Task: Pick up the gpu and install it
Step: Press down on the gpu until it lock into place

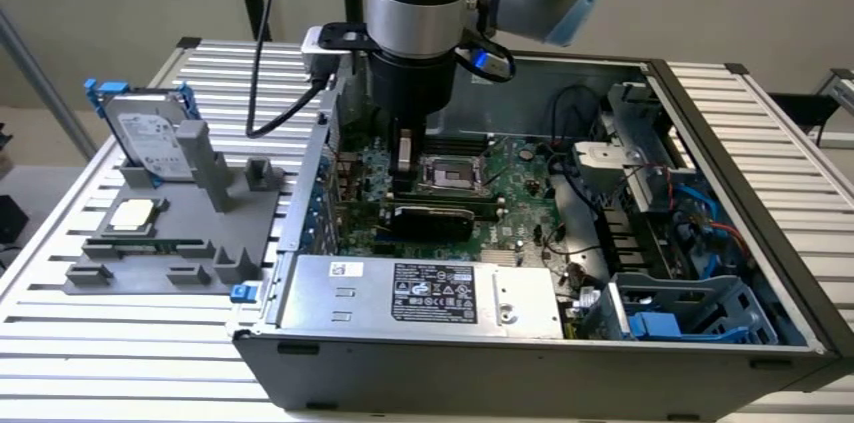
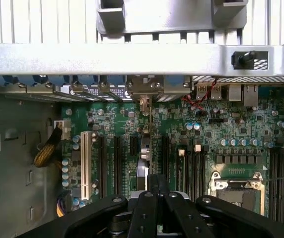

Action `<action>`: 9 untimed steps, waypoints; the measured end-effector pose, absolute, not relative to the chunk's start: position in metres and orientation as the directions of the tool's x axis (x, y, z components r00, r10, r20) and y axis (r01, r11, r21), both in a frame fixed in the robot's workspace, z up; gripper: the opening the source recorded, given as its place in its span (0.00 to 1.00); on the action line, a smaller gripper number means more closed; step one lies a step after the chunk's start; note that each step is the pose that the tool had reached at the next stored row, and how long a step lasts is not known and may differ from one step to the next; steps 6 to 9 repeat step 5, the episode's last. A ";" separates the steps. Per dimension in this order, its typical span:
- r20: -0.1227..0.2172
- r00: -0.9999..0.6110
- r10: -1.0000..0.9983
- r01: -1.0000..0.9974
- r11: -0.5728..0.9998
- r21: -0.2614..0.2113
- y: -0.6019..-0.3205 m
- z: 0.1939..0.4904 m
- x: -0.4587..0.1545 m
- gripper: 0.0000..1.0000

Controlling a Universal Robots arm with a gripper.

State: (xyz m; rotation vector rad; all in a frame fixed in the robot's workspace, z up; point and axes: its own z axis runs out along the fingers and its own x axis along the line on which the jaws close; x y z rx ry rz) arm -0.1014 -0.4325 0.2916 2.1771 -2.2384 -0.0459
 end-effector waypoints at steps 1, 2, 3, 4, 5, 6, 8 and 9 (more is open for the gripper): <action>-0.007 -0.028 -1.000 -0.999 0.028 0.034 -0.433 0.292 -0.101 0.11; -0.007 -0.028 -1.000 -0.999 0.028 0.034 -0.433 0.292 -0.101 0.11; -0.007 -0.028 -1.000 -0.999 0.028 0.034 -0.433 0.292 -0.101 0.11; -0.007 -0.028 -1.000 -0.999 0.028 0.034 -0.433 0.292 -0.101 0.11; -0.007 -0.028 -1.000 -0.999 0.028 0.034 -0.433 0.292 -0.101 0.11; -0.007 -0.028 -1.000 -0.999 0.028 0.034 -0.433 0.292 -0.101 0.11; -0.007 -0.028 -1.000 -0.999 0.028 0.034 -0.433 0.292 -0.101 0.11; -0.007 -0.028 -1.000 -0.999 0.028 0.034 -0.433 0.292 -0.101 0.11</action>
